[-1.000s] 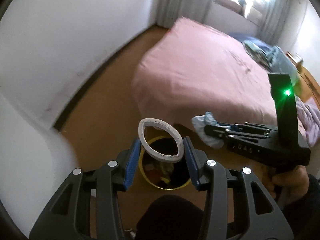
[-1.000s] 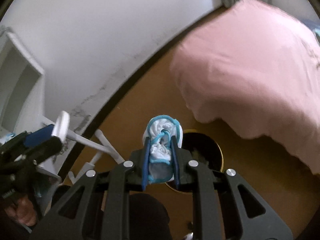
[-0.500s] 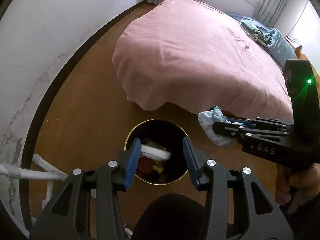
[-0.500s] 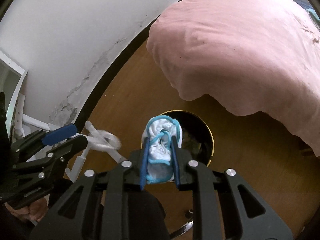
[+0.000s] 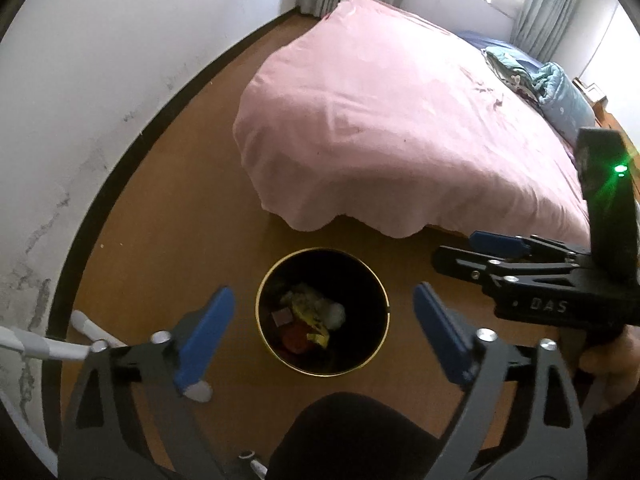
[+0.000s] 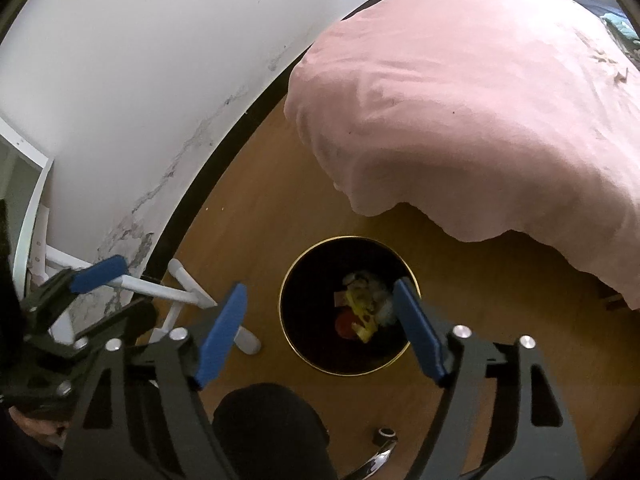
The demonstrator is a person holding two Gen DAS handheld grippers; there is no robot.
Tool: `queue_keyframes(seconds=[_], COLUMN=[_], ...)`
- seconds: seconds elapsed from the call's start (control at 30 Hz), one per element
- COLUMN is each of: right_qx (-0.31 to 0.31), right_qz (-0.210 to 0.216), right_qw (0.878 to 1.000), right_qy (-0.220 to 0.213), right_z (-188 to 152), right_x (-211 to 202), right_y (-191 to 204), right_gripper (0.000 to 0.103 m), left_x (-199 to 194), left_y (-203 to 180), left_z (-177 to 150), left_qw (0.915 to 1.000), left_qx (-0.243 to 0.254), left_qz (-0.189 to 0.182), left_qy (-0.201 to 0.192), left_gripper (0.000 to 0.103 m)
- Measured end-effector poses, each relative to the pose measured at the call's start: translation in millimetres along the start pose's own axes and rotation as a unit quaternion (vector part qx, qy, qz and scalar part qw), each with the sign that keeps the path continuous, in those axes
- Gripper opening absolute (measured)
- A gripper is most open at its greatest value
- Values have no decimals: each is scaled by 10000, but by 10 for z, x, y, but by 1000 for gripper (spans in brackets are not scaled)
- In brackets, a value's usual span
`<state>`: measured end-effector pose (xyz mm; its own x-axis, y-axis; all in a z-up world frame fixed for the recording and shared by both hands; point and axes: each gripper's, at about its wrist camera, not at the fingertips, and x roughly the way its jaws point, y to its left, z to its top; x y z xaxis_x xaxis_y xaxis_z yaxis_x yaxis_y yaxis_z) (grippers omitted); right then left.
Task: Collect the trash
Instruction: 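Carry the ring and bag over the black bin and open both grippers, then grasp the crumpled white tissue with the right gripper while the left grasps the blue-white wrapper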
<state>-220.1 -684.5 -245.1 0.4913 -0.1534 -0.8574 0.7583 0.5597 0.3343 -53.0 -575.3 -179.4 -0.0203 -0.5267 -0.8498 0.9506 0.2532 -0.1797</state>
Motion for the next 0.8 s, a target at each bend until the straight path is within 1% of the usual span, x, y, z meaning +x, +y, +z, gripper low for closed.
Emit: queue_keyframes(seconds=[0.07, 0.17, 0.3, 0.37, 0.4, 0.47, 0.53, 0.6, 0.67, 0.7, 0.8], right_qx=[-28, -154, -349, -549, -650, -982, -1374, -1704, -2105, -2248, -2899], right_qz=[-73, -115, -17, 184, 229, 408, 699, 998, 1366, 1485, 1941], right_qw=[9999, 9996, 9988, 9973, 9964, 9925, 9856, 9777, 9657, 9609, 9360], right_qy=[-73, -222, -354, -457, -498, -605, -696, -719, -662, -640, -475], right_z=[-1, -1, 2, 16, 7, -16, -69, -145, -268, -322, -582], right_x=[-53, -172, -364, -507, -562, -700, -837, -936, -1014, -1030, -1049], right_y=[14, 107, 340, 593, 708, 1054, 1472, 1847, 2325, 2498, 3246], right_gripper=[82, 83, 83, 83, 83, 83, 83, 83, 83, 84, 87], left_x=[-140, -429, -1038, -1371, -1561, -1912, -2257, -2578, -2845, -2986, -3349], left_y=[-38, -76, -63, 0, 54, 189, 382, 642, 909, 1061, 1472], left_z=[6, 5, -90, -178, -242, -384, -563, -796, -1054, -1211, -1694], left_qw=[9998, 9995, 9983, 9973, 9963, 9936, 9897, 9838, 9758, 9700, 9498], left_qx=[50, 80, 93, 75, 60, 3, -152, -459, -816, -1031, -1686], left_qz=[151, 230, 206, 248, 325, 547, 838, 1159, 1508, 1716, 2216], left_qy=[-73, -213, -543, -686, -790, -987, -1154, -1288, -1357, -1383, -1424], left_gripper=[93, 94, 95, 95, 95, 96, 96, 96, 96, 96, 96])
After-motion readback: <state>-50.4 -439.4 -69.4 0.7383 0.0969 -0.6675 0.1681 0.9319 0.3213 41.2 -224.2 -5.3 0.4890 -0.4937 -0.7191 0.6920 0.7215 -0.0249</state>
